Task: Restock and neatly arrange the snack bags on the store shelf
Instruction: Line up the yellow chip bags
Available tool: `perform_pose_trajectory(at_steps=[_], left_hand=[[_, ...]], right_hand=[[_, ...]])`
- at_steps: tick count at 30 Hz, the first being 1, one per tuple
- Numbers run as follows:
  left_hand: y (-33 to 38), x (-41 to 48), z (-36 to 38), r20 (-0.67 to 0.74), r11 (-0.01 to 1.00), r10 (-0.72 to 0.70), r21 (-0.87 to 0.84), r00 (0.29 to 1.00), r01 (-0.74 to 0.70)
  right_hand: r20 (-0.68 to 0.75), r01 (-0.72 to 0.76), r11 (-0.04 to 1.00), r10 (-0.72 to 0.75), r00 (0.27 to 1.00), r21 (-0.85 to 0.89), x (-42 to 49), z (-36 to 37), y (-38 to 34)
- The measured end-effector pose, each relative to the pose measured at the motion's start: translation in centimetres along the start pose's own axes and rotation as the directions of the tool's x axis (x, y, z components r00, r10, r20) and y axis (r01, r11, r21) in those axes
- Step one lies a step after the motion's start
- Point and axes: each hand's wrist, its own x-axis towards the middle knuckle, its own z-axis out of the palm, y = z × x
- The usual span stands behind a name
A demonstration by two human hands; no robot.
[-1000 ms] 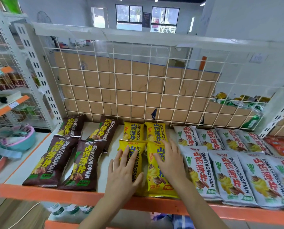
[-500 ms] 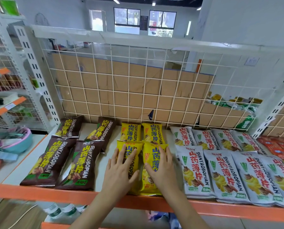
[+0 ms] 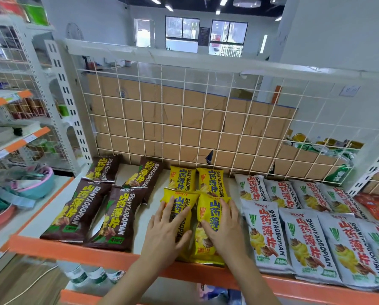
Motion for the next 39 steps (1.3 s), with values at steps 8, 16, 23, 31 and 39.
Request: perform_pose_trajectory(at_steps=[8, 16, 23, 31, 39], left_hand=[[-4.5, 0.8, -3.7, -0.118, 0.994, -0.031, -0.111, 0.992, 0.018], [-13.4, 4.1, -7.1, -0.109, 0.993, -0.091, -0.08, 0.99, 0.082], [-10.7, 9.0, -6.0, 0.073, 0.958, 0.22, -0.204, 0.973, -0.202], [-3.8, 14.8, -2.6, 0.329, 0.895, 0.433, -0.268, 0.839, -0.357], [-3.0, 15.6, -1.2, 0.397, 0.89, 0.434, -0.326, 0.809, -0.318]], right_hand=[[-0.02, 0.116, 0.987, -0.119, 0.993, -0.11, 2.1, -0.8, -0.9], [-0.028, 0.146, 0.983, -0.15, 0.988, -0.115, 5.4, 1.2, -6.1], [-0.148, 0.042, 0.998, -0.049, 0.988, -0.051, 3.9, 1.6, -6.8], [-0.063, -0.145, 0.98, 0.154, 0.986, 0.135, -1.6, 5.2, -8.7], [-0.007, -0.324, 0.945, 0.324, 0.946, -0.042, -2.9, 6.9, -10.3]])
